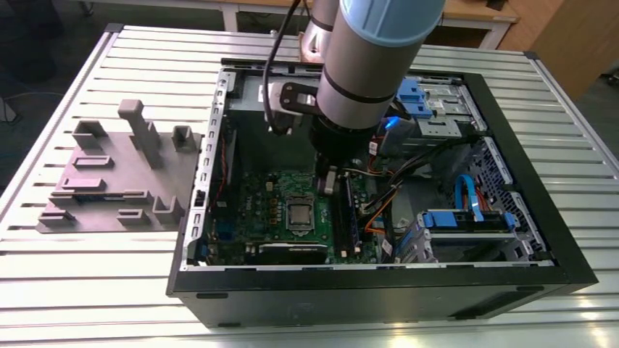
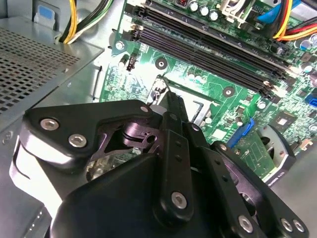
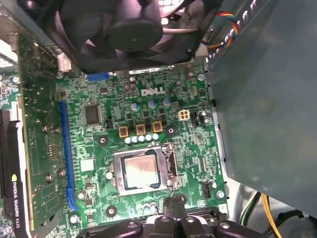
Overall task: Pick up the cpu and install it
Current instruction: 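Install the first cpu locking lever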
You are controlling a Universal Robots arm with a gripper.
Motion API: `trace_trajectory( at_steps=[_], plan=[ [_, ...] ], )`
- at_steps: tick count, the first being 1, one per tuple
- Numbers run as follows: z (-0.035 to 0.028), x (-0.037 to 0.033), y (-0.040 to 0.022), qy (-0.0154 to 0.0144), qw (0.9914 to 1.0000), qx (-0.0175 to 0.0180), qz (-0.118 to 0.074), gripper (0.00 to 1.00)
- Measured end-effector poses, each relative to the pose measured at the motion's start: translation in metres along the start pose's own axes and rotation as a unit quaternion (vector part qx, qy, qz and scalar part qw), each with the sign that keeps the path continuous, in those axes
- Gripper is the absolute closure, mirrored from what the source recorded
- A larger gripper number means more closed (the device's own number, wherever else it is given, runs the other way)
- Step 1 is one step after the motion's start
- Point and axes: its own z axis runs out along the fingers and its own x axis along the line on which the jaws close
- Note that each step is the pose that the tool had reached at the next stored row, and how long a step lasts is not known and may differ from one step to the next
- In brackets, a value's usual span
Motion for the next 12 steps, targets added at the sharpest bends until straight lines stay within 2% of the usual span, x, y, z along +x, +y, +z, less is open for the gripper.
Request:
trace_trajectory(
  at_steps=[4,12],
  plan=[
    [0.0005,0.0004,-0.0001,0.0009,0.99995,-0.0007,-0.01,0.89],
    [0.0013,0.001,-0.0002,0.0018,0.99986,-0.0011,-0.017,0.89]
  ],
)
